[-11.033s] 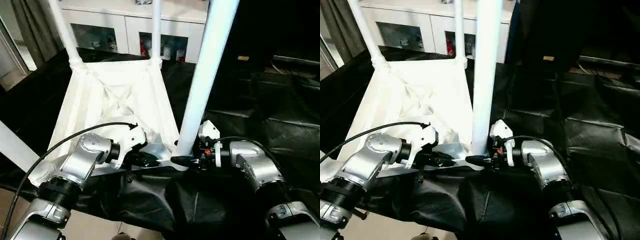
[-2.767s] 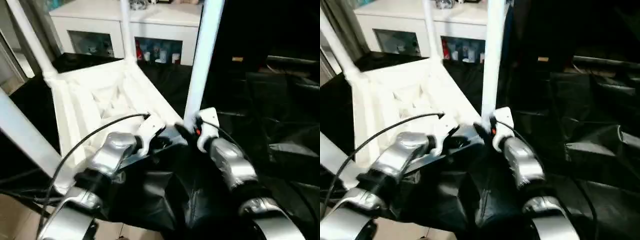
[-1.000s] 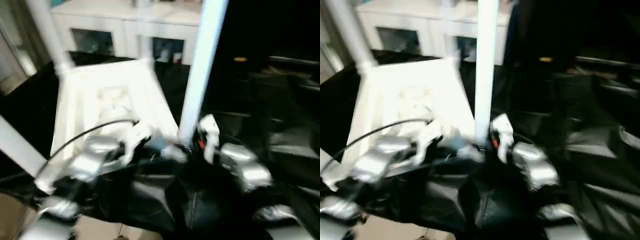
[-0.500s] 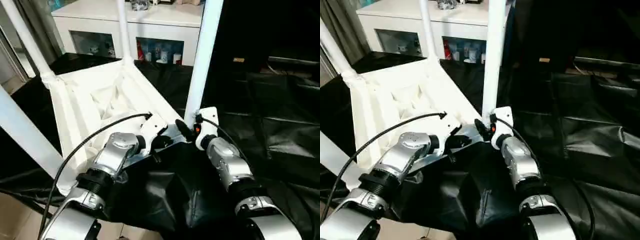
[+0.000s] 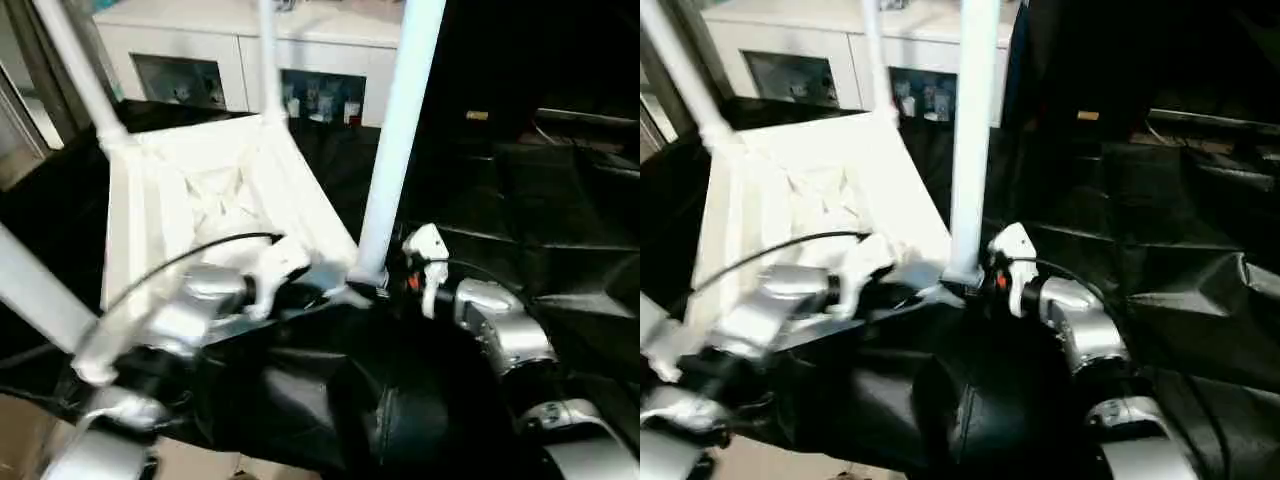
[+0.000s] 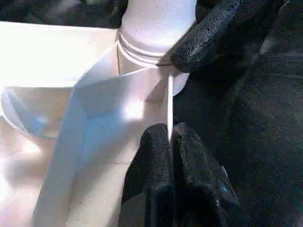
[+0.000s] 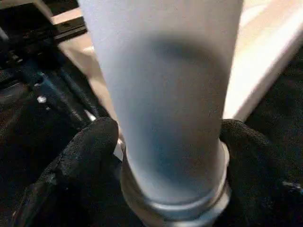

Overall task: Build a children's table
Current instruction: Rotate leg to tighten

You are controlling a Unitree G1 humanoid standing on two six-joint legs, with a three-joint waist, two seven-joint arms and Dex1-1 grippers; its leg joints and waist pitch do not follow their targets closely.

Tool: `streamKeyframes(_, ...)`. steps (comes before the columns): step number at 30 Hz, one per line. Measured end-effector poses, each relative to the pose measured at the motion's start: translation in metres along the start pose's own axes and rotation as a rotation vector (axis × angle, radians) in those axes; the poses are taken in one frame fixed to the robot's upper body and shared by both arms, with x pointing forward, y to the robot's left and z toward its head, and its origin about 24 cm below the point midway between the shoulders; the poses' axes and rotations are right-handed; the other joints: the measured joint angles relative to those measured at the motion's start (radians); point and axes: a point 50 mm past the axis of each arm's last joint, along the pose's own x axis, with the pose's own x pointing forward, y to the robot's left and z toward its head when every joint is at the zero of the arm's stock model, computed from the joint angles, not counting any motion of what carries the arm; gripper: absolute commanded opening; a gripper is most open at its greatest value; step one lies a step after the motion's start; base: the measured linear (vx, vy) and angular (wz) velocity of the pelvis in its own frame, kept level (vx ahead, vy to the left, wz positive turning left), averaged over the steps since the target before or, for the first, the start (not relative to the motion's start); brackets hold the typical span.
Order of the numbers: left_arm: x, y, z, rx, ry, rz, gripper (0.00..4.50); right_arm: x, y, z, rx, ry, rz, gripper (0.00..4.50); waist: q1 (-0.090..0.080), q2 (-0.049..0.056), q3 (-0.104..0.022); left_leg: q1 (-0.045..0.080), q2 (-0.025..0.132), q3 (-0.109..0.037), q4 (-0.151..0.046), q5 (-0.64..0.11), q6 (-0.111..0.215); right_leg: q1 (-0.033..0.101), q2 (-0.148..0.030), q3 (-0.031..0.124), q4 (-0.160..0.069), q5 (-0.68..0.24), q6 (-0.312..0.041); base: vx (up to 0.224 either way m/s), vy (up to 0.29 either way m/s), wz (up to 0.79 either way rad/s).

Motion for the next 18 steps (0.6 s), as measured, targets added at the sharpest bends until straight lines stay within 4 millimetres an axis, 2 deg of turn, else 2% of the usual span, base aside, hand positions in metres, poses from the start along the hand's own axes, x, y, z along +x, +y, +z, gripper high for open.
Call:
streamKeyframes(4,-0.011,-0.003,-0.003,0.001,0.016,-0.06,0.0,0.001,0.005,0.001,0.002,0.008,0.096,3.31,0.003,-0.007,0.003,0.0,0.0,0.0,0.0,0.0,0.0,0.0,0.0,0.0,0.0,0.0,0.0,0.0,0.0,0.0)
streamKeyframes(12,-0.012,-0.007,-0.003,-0.008,0.028,-0.106,0.0,0.002,0.008,0.001,0.011,0.009,0.145,2.71,0.02,-0.007,0.003,0.0,0.0,0.001,0.001,0.0,0.0,0.0,0.0,0.0,0.001,0.0,0.0,0.0,0.0,0.0)
streamKeyframes(18,-0.009,-0.009,-0.003,-0.013,0.024,-0.114,0.0,-0.001,0.012,-0.002,0.025,0.0,0.143,2.61,0.025,-0.006,0.003,-0.001,0.0,0.001,0.001,0.0,0.0,0.0,0.0,0.0,0.001,0.0,0.0,0.0,0.0,0.0)
